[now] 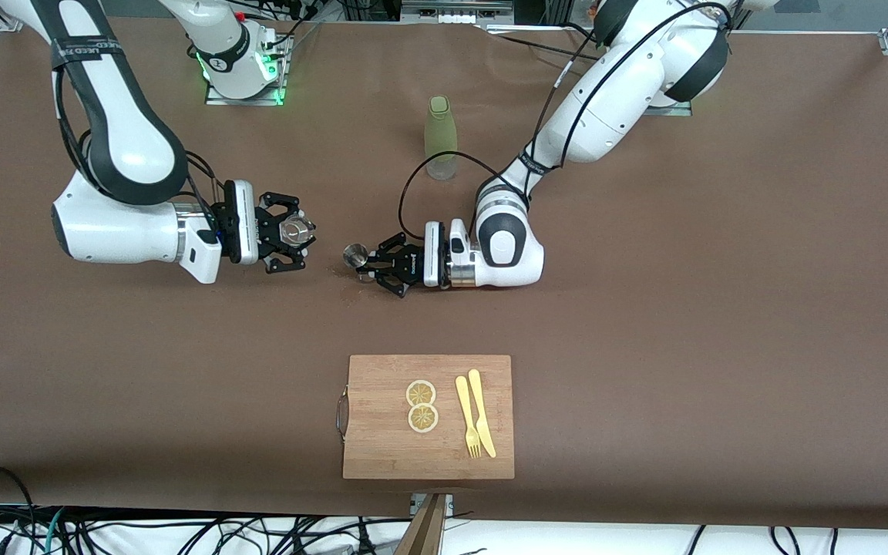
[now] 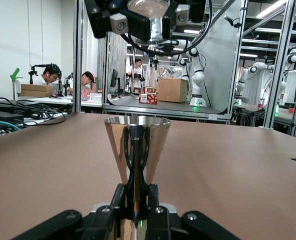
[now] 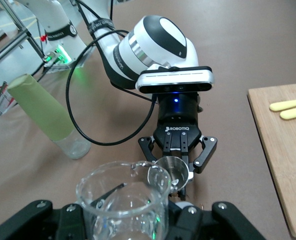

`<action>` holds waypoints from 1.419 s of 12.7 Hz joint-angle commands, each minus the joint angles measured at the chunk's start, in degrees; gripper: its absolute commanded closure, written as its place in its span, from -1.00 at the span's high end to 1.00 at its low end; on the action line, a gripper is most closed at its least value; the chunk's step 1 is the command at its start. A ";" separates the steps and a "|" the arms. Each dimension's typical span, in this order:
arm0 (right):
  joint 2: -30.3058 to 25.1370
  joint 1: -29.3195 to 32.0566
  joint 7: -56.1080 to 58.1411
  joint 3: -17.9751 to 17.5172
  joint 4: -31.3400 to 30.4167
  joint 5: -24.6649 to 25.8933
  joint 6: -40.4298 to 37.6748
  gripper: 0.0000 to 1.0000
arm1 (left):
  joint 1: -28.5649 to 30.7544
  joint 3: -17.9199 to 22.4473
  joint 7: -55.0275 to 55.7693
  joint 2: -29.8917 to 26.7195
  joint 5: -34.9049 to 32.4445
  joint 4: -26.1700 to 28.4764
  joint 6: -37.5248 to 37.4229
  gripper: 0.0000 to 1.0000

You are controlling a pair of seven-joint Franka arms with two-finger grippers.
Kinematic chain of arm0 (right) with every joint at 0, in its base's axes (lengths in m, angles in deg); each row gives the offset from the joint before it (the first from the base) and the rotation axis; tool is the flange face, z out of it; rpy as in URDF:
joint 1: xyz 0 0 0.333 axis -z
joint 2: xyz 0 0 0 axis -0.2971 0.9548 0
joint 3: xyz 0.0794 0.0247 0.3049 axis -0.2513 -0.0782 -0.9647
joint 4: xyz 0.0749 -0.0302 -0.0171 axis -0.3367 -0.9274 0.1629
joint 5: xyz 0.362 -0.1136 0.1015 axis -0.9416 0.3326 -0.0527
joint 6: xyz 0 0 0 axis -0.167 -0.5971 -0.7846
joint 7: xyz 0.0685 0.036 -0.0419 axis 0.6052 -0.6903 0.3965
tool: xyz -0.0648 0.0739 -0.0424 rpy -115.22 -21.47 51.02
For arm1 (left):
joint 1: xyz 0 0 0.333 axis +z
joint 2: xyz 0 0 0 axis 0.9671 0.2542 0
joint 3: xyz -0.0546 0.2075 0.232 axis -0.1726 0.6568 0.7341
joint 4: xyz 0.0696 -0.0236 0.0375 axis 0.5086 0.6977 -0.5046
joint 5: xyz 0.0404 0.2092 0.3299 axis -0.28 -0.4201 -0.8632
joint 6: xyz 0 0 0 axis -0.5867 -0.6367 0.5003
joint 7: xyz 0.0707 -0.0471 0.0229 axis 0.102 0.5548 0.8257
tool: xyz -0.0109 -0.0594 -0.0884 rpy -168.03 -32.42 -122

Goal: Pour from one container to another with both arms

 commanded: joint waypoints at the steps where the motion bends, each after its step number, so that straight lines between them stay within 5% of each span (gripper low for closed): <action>1: -2.23 0.07 -5.44 -1.61 -1.95 2.77 2.58 -0.54 | -1.04 0.59 -1.71 1.42 2.20 -2.62 1.64 -1.00; 11: -5.14 0.07 -21.44 -6.36 -1.96 15.86 5.75 -0.54 | -1.75 0.59 -1.71 1.69 2.99 -3.32 3.58 -1.00; 18: -4.53 -1.07 -28.55 -7.24 -1.87 19.47 9.87 -0.54 | -1.75 0.67 -1.80 1.60 3.07 -3.32 3.49 -1.00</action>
